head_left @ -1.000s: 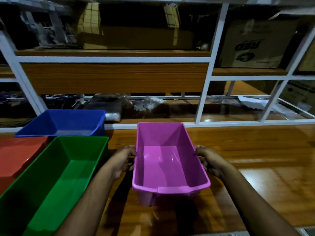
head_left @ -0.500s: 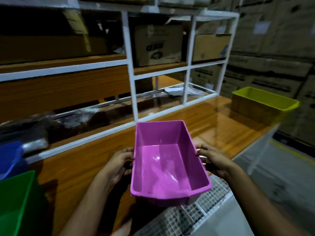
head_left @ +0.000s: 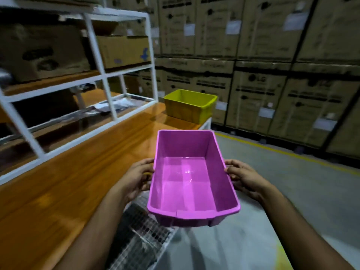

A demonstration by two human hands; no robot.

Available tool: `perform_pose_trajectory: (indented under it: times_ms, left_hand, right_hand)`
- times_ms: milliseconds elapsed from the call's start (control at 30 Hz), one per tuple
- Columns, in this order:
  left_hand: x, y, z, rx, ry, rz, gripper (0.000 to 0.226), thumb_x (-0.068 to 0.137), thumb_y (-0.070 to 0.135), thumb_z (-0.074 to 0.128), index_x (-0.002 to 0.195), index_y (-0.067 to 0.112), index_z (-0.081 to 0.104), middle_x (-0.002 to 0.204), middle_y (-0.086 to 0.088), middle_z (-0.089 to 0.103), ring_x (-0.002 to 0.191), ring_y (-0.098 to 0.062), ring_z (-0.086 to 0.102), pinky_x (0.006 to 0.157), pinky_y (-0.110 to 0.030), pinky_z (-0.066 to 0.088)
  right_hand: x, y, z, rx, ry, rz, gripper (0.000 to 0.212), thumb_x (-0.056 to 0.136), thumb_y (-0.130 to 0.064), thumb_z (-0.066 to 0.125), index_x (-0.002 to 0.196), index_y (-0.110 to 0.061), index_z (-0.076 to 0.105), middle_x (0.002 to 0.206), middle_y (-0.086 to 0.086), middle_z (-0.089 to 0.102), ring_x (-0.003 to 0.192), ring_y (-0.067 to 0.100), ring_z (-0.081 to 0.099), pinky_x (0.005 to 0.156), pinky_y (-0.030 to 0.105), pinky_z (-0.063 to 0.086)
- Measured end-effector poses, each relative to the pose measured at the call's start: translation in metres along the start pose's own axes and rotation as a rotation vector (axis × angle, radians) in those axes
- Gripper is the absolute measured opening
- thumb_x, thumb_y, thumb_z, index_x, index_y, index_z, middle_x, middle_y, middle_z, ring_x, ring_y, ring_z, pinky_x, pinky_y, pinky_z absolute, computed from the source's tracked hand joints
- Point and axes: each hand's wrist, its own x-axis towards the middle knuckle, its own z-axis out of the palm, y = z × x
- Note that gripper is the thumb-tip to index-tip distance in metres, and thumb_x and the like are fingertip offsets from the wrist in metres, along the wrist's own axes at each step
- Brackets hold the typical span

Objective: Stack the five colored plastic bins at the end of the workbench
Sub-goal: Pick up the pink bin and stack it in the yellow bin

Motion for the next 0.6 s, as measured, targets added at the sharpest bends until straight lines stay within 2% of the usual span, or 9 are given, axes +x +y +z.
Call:
perform_pose_trajectory:
  times_ms: [67, 200, 367, 467, 533, 600]
  left_hand:
    - [0.018, -0.001, 0.047, 0.016, -0.049, -0.004, 0.040, 0.084, -0.001, 0.044, 0.111, 0.018, 0.068, 0.074, -0.002, 0.053, 0.056, -0.010, 0.043, 0.043, -0.019, 0.032]
    - [0.050, 0.000, 0.138, 0.047, -0.149, 0.006, 0.045, 0.083, -0.001, 0.043, 0.115, 0.020, 0.067, 0.073, -0.002, 0.059, 0.057, -0.010, 0.050, 0.039, -0.017, 0.040]
    - [0.093, 0.006, 0.216, 0.102, -0.263, 0.012, 0.045, 0.085, -0.003, 0.045, 0.119, 0.018, 0.066, 0.084, -0.007, 0.065, 0.063, -0.013, 0.060, 0.044, -0.025, 0.052]
    - [0.132, 0.014, 0.253, 0.106, -0.311, 0.005, 0.043, 0.086, -0.002, 0.046, 0.121, 0.016, 0.065, 0.090, -0.012, 0.065, 0.066, -0.017, 0.059, 0.043, -0.027, 0.049]
    - [0.166, 0.018, 0.279, 0.112, -0.328, -0.004, 0.043, 0.085, -0.001, 0.047, 0.121, 0.016, 0.065, 0.090, -0.015, 0.063, 0.068, -0.020, 0.055, 0.052, -0.028, 0.044]
    - [0.196, 0.023, 0.301, 0.122, -0.343, -0.003, 0.043, 0.084, -0.001, 0.047, 0.118, 0.018, 0.067, 0.090, -0.016, 0.063, 0.070, -0.023, 0.056, 0.055, -0.029, 0.046]
  right_hand:
    - [-0.013, 0.000, -0.045, 0.014, 0.073, -0.007, 0.023, 0.095, 0.005, 0.046, 0.102, -0.010, 0.062, 0.072, 0.000, 0.068, 0.051, 0.006, 0.063, 0.048, 0.021, 0.053]
    - [-0.028, -0.004, -0.131, 0.092, 0.184, -0.039, 0.027, 0.094, 0.003, 0.048, 0.103, -0.015, 0.066, 0.084, 0.003, 0.071, 0.063, 0.010, 0.066, 0.060, 0.025, 0.056]
    - [-0.030, -0.009, -0.208, 0.143, 0.286, -0.064, 0.030, 0.093, 0.000, 0.050, 0.111, -0.015, 0.068, 0.084, 0.002, 0.073, 0.064, 0.011, 0.066, 0.061, 0.026, 0.056]
    - [-0.017, -0.015, -0.245, 0.164, 0.331, -0.073, 0.031, 0.092, -0.002, 0.052, 0.115, -0.013, 0.069, 0.091, 0.007, 0.072, 0.067, 0.015, 0.063, 0.066, 0.030, 0.052]
    - [-0.003, -0.022, -0.270, 0.166, 0.362, -0.075, 0.032, 0.092, -0.002, 0.052, 0.116, -0.013, 0.069, 0.094, 0.009, 0.071, 0.068, 0.017, 0.061, 0.064, 0.029, 0.051]
    - [0.013, -0.032, -0.295, 0.170, 0.383, -0.080, 0.031, 0.092, -0.003, 0.053, 0.117, -0.013, 0.069, 0.095, 0.010, 0.071, 0.068, 0.017, 0.061, 0.063, 0.028, 0.051]
